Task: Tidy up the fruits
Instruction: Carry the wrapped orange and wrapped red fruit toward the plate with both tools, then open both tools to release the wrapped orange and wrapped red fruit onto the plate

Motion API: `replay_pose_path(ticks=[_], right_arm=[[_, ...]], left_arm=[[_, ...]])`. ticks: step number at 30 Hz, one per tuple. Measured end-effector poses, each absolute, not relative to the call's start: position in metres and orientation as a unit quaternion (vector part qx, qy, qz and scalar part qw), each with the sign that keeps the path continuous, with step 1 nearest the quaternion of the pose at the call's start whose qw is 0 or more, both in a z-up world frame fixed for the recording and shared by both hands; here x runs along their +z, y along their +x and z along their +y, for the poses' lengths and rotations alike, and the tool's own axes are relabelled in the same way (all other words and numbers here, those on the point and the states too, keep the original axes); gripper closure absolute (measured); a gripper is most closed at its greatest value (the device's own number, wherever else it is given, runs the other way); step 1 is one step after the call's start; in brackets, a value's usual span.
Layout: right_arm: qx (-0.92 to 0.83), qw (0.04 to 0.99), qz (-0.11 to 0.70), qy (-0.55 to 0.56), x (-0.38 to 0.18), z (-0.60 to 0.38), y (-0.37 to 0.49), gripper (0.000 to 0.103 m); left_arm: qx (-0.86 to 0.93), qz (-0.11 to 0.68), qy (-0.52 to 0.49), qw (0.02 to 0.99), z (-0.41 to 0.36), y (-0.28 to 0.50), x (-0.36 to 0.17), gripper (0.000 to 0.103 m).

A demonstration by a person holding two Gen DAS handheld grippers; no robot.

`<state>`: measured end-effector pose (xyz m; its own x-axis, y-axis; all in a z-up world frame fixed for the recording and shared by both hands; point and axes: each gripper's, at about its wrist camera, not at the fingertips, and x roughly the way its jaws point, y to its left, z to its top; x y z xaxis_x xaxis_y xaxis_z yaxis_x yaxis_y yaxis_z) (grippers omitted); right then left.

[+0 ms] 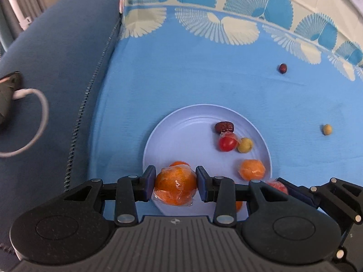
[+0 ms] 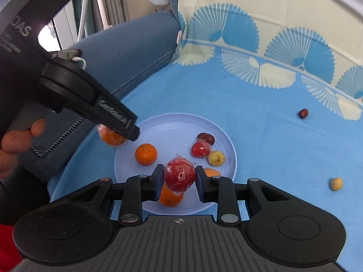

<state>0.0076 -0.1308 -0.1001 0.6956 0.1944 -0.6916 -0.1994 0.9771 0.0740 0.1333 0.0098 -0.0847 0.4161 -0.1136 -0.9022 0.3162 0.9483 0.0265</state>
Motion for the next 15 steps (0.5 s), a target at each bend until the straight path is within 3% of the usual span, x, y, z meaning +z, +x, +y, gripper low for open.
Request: replay_pose_path(ticks=[13,14,15], right_arm=[[0.115,0.91,0.399,-0.013,-0.135,-0.131,0.053,0.072],[0.116,0.909,0.401,-0.015,-0.136,-0.13,0.056,0.071],[0.115,0.909,0.4,-0.016,-0.136,-0.129,0.059,0.069]], left_arm=[[-0.12,0.538,0.122,0.825,-0.008,0.17,-0.125,0.06],[-0.119,0.531,0.126,0.83,-0.009,0.171,-0.126,0.056],[-0.117,0.522,0.131,0.835,-0.01,0.172,-0.125,0.039]])
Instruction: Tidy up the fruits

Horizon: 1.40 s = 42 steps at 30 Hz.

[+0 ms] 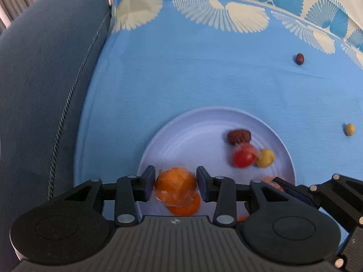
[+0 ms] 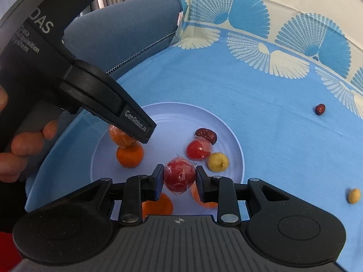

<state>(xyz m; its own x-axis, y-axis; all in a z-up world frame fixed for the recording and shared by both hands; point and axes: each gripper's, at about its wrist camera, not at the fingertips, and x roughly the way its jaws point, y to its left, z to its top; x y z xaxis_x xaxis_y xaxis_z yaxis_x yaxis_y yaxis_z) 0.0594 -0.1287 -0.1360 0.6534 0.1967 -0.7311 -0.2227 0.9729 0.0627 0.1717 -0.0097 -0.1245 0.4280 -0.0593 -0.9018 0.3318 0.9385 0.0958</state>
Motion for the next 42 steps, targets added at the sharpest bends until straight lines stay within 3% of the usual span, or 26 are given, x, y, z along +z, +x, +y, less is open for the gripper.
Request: replay_pose_path(ticks=[1,2,3,6,9,22,42], right_arm=[[0.114,0.91,0.399,-0.017,-0.135,-0.128,0.062,0.065],[0.115,0.909,0.399,-0.018,-0.134,-0.127,0.065,0.052],[0.113,0.91,0.399,-0.017,-0.132,-0.126,0.065,0.039],[0.093,0.916,0.391,-0.013,-0.122,-0.129,0.061,0.011],[0.079,0.914,0.399,-0.011,-0.112,-0.134,0.045,0.004],[0.058,0.917,0.393,-0.01,-0.074,-0.127,-0.06,0.001],[0.036,0.953,0.299,-0.014,-0.031,-0.129,-0.134,0.001]], left_arm=[[-0.115,0.512,0.132,0.841,-0.01,0.172,-0.122,0.027],[-0.111,0.5,0.131,0.849,-0.009,0.171,-0.117,0.005],[-0.104,0.486,0.127,0.858,-0.007,0.168,-0.111,0.0],[-0.106,0.478,0.113,0.865,-0.001,0.157,-0.096,0.0],[-0.106,0.491,0.107,0.858,0.007,0.139,-0.088,0.0],[-0.046,0.519,0.076,0.85,0.055,0.031,-0.064,0.0],[-0.079,0.444,0.103,0.887,0.038,-0.038,-0.016,0.0]])
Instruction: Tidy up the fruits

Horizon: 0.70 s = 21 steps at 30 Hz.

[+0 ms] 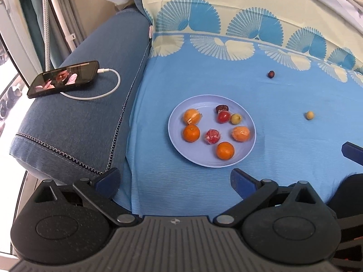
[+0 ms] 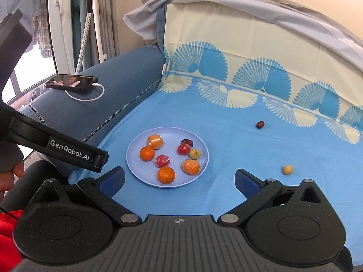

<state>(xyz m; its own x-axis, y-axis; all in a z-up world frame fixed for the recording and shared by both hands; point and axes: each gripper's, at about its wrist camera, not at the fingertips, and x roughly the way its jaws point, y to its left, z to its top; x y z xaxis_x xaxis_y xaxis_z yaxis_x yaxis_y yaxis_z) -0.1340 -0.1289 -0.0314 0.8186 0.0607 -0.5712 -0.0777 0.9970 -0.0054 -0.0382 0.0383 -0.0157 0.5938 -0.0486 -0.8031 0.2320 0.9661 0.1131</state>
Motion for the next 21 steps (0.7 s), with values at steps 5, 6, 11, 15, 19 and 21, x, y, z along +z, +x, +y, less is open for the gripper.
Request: replay_pose_path(ticks=[5,6,11,15,19,21], right_arm=[[0.039,0.955,0.293,-0.016,-0.0292,-0.1271,-0.1385,0.001],[0.04,0.955,0.292,-0.017,-0.0292,-0.1268,-0.1391,0.001],[0.042,0.956,0.29,-0.02,-0.0282,-0.1241,-0.141,0.001],[0.04,0.956,0.29,-0.02,-0.0281,-0.1245,-0.1416,0.001],[0.039,0.956,0.29,-0.02,-0.028,-0.1233,-0.1412,0.001],[0.039,0.956,0.29,-0.02,-0.028,-0.1232,-0.1412,0.001]], left_arm=[[-0.078,0.44,0.102,0.889,0.0396,-0.0432,-0.0125,0.0],[-0.077,0.441,0.102,0.889,0.0398,-0.0437,-0.0124,0.0],[-0.078,0.438,0.101,0.89,0.0405,-0.0443,-0.011,0.0],[-0.079,0.439,0.099,0.889,0.0414,-0.0448,-0.0124,0.0],[-0.08,0.44,0.096,0.889,0.0434,-0.0442,-0.0132,0.0],[-0.08,0.441,0.095,0.889,0.0444,-0.0439,-0.0138,0.0]])
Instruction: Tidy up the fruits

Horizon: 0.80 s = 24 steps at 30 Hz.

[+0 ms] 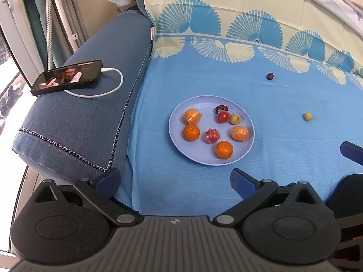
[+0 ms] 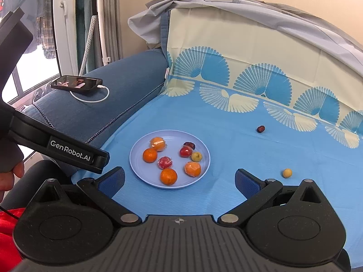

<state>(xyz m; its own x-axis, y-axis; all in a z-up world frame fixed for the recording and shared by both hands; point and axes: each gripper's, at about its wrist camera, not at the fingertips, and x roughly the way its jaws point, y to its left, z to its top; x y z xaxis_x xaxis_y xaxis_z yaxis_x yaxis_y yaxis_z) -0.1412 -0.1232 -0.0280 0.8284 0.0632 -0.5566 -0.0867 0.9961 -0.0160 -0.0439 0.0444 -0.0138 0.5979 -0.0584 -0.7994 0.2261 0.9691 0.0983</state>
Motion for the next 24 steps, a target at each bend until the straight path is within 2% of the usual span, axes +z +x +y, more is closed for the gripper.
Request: replay_pose_path(ticks=[24], right_arm=[[0.04,0.953,0.299,-0.017,-0.034,-0.1223,-0.1375,0.001]], left_arm=[[-0.081,0.456,0.093,0.882,0.0456,-0.0386,-0.0234,0.0]])
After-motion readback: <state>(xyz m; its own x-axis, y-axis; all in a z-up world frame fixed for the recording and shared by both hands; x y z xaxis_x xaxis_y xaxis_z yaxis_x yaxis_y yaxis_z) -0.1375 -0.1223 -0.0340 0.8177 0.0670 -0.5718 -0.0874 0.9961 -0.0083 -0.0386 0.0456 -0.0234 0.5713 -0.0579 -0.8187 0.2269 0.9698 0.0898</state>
